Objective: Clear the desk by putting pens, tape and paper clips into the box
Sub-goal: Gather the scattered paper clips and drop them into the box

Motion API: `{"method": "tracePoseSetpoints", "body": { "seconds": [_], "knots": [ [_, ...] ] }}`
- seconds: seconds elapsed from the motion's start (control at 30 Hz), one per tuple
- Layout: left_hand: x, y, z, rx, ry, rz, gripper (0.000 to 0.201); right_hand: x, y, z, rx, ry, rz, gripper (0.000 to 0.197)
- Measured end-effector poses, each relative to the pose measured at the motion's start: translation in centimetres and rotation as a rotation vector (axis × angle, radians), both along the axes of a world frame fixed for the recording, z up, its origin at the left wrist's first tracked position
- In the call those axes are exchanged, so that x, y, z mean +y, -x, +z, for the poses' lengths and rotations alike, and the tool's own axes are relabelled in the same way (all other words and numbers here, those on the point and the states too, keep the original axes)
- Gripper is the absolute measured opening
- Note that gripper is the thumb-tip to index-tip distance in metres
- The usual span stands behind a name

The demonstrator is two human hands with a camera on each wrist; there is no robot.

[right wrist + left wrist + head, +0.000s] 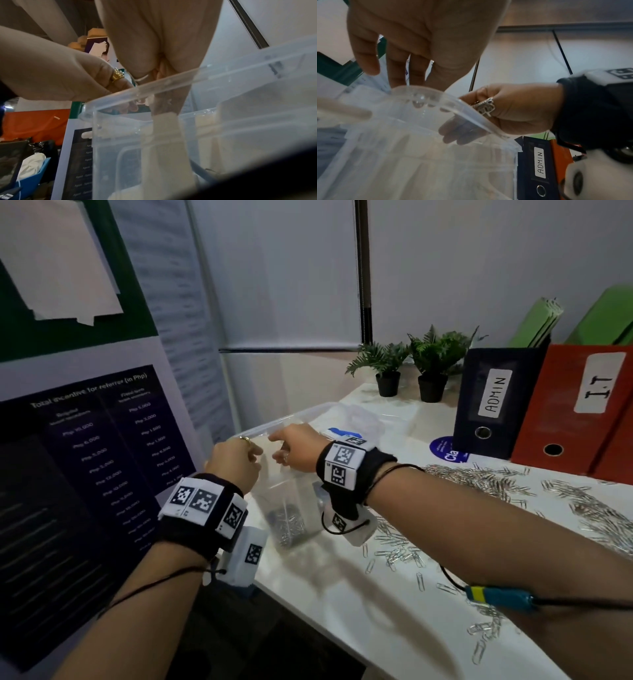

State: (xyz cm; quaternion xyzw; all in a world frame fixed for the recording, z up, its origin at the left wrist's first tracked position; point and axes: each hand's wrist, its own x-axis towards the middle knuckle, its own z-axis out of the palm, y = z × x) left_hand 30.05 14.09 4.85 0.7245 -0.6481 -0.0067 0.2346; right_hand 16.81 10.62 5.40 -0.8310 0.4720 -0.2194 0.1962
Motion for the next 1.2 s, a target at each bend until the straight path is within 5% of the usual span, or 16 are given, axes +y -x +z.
{"method": "tracePoseSetpoints", "body": {
  "seconds": [0.27, 0.4, 0.5, 0.67, 0.9, 1.07, 1.2],
  "knots": [
    [1.5, 2.5, 0.4, 0.027, 0.232, -0.155, 0.027, 0.8, 4.8, -0.2, -0.315, 0.063, 0.027, 0.037],
    [2.8, 7.5, -0.6, 0.000, 0.313, -0.273, 0.025, 1.3, 11.1, -1.3, -0.320, 0.158, -0.086, 0.025],
    [4.2, 11.6, -3.1, -0.006, 0.178, -0.449, 0.027, 2.1, 16.3, -3.4, -0.202, 0.165, -0.209, 0.019],
    [4.6, 16.7, -7.8, -0.314, -0.340, -0.713, 0.054, 4.5, 22.5, -7.9, 0.259, -0.109, -0.351, 0.022],
    [3.1, 19.3, -11.6, -0.330, -0.481, -0.600, 0.096, 7.2, 23.9, -9.3, 0.506, -0.338, -0.344, 0.044],
    [1.9, 21.0, -11.3, -0.410, -0.438, -0.592, 0.081, 7.2, 23.6, -10.1, 0.593, -0.323, -0.332, 0.057],
    [0.9, 22.0, -10.8, -0.402, -0.497, -0.607, 0.055, 6.9, 23.6, -10.6, 0.535, -0.246, -0.337, 0.036]
  ]
}}
